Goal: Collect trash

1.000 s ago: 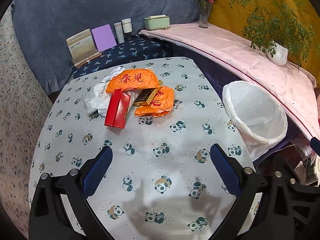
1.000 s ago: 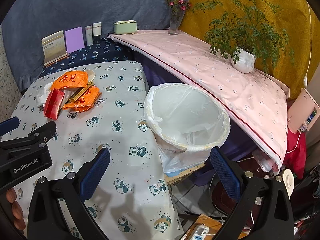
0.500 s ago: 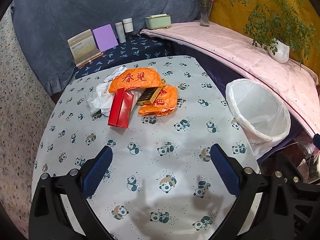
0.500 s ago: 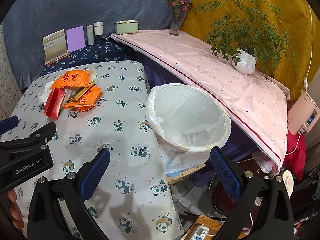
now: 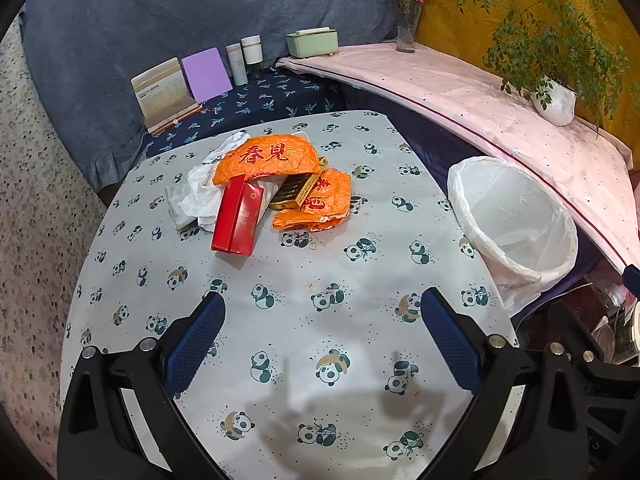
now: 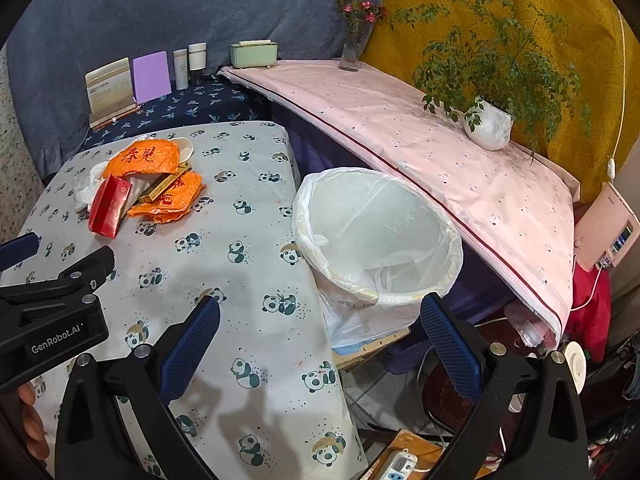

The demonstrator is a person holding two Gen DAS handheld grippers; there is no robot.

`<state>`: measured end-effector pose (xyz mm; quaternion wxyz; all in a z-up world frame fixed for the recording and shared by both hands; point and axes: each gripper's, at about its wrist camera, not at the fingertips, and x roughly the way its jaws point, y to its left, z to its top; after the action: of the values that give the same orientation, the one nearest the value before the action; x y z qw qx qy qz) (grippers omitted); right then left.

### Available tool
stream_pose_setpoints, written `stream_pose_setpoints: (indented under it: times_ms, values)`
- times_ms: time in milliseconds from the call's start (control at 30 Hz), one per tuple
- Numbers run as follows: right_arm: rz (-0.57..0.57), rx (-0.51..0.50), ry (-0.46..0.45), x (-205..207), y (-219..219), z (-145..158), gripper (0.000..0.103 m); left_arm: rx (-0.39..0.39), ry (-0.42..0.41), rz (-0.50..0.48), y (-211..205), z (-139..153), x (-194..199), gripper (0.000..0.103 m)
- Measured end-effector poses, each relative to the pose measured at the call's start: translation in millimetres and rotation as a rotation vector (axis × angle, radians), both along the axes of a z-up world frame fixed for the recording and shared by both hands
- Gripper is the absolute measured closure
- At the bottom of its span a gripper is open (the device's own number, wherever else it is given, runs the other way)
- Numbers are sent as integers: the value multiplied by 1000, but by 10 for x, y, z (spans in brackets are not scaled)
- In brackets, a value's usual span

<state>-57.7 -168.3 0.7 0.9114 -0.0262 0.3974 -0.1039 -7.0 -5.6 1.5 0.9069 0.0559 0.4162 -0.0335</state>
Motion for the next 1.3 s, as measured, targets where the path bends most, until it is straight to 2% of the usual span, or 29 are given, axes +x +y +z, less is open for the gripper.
stream_pose_setpoints:
  times_ms: [1300]
  values:
    - [-3, -15, 0, -5, -10, 22, 7, 1, -9, -3, 12, 0, -10, 9]
